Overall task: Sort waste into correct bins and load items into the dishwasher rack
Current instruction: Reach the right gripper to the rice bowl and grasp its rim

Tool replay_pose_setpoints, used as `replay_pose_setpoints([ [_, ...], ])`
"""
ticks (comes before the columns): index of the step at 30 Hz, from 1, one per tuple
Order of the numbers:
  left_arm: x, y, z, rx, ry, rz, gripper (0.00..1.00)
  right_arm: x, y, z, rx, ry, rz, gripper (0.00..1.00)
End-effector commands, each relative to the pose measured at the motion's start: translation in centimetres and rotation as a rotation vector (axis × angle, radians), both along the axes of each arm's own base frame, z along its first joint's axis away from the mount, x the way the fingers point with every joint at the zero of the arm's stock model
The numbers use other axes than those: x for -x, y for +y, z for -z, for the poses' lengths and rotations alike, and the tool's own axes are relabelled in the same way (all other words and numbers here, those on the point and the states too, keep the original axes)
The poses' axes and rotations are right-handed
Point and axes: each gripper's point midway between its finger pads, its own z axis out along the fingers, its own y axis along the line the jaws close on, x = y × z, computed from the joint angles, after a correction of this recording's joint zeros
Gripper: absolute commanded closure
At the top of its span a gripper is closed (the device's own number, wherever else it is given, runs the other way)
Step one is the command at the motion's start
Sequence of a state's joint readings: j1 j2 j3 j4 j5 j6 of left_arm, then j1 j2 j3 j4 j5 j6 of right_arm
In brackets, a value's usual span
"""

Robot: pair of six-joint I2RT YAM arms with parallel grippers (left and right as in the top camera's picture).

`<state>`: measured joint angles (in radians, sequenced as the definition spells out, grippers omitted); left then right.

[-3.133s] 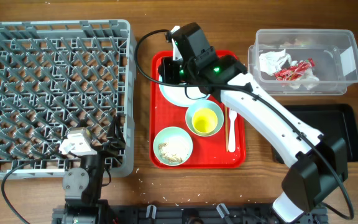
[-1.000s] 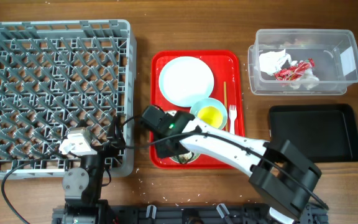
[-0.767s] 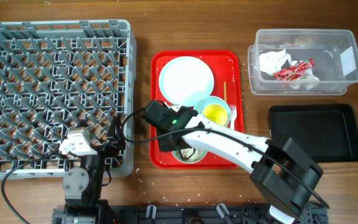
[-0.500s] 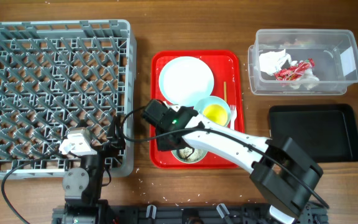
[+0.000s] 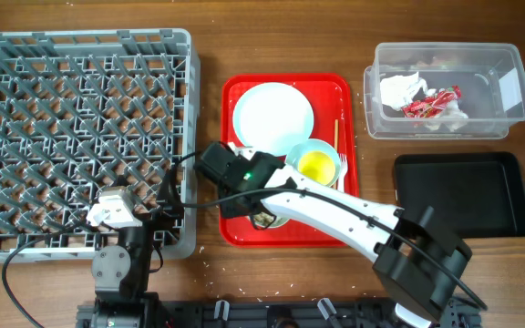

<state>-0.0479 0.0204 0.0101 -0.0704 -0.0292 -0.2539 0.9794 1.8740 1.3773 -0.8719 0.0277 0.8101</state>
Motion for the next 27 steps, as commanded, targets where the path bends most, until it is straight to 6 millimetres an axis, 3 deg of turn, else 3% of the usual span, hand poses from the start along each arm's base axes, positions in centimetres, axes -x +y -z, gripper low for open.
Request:
replay_pose_setpoints([
  [1,0.0,0.0,0.1,0.012,0.0,-0.002,0.0,-1.9,-0.9,-1.1,0.06,-0.089,0.016,0.96],
  [10,0.0,0.0,0.1,0.012,0.0,-0.003,0.0,-3.3,-1.6,-1.8,0.128,-0.177,-0.079,0.96],
  [18,0.0,0.0,0.1,0.012,0.0,-0.003,0.0,-7.1,-0.3,-7.0,0.134,-0.369,-0.099,0.96],
  [22,0.0,0.0,0.1,0.012,0.0,-0.003,0.0,-8.4,-3.4,-7.3,0.222,-0.396,0.022,0.96],
  [24,0.0,0.0,0.1,0.012,0.0,-0.003,0.0,-9.2,-5.9,-7.4,0.248,-0.363,0.126,0.96],
  [27,0.0,0.0,0.1,0.012,0.0,-0.003,0.0,-11.1,-9.6,-9.7,0.241,-0.347,0.264,0.96],
])
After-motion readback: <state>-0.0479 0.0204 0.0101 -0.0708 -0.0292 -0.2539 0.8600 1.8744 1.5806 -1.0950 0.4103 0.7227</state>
